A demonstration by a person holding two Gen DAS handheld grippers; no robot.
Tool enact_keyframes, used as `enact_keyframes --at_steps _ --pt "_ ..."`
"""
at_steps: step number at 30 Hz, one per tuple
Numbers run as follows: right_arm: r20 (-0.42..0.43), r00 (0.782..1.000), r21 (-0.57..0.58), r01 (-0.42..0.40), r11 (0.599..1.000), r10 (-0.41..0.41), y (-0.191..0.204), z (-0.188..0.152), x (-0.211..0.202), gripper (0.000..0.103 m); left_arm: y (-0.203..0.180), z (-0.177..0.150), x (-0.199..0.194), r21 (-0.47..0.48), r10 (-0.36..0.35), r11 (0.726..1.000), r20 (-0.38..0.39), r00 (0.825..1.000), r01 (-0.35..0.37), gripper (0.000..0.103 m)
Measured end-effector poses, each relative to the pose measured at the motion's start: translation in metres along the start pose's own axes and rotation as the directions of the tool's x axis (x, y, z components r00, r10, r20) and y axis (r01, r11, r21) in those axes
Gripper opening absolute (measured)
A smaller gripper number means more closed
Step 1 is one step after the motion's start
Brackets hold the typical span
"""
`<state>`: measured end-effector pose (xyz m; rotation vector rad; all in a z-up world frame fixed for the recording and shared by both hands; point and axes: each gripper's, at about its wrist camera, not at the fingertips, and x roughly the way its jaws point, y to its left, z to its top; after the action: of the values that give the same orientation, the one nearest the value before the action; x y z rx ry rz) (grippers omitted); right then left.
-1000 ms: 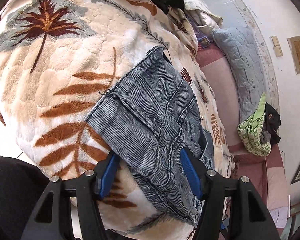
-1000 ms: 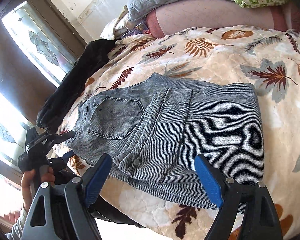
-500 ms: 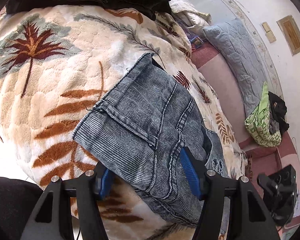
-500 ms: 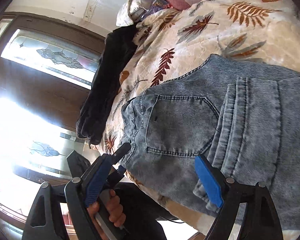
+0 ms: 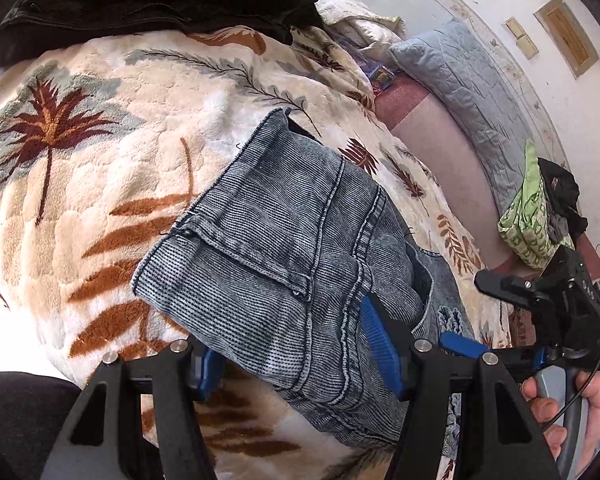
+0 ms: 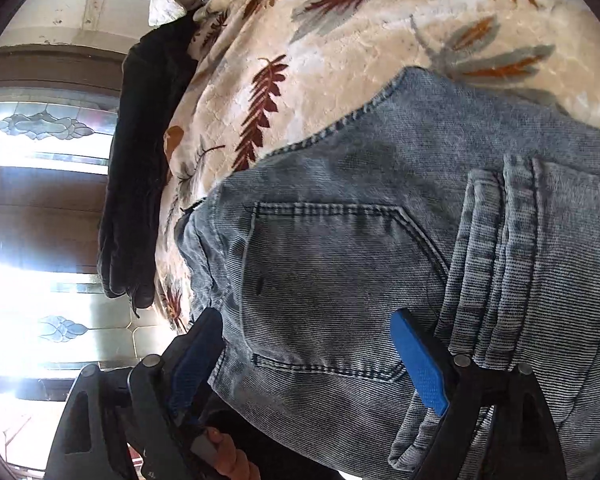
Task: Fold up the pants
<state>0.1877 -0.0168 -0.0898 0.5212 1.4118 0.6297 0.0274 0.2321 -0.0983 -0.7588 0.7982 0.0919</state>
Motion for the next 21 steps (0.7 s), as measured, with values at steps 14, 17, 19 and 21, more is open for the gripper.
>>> enact_keyframes --at_steps 14,17,19,21 --pt "-0.042 0.998 0.053 0.056 0.997 -0.054 -0.005 0.018 0.034 0.098 0.005 -0.001 -0.002 -0.006 -0.022 1.000 -0.005 1.000 0.022 0.065" --pt "-0.020 1.000 0.086 -0.004 0.996 0.006 -0.009 0.020 0.028 0.103 0.004 -0.002 -0.003 0.007 -0.021 1.000 -0.003 1.000 0.021 0.065" --pt "-0.012 0.999 0.080 -0.041 0.996 0.042 -0.008 0.021 0.017 0.103 0.002 -0.002 -0.002 0.016 -0.015 1.000 -0.002 1.000 0.015 0.065" --pt "0.028 0.998 0.076 -0.066 0.995 0.064 -0.011 0.017 0.000 0.103 -0.001 -0.003 -0.002 0.027 0.005 1.000 0.007 1.000 -0.005 0.060"
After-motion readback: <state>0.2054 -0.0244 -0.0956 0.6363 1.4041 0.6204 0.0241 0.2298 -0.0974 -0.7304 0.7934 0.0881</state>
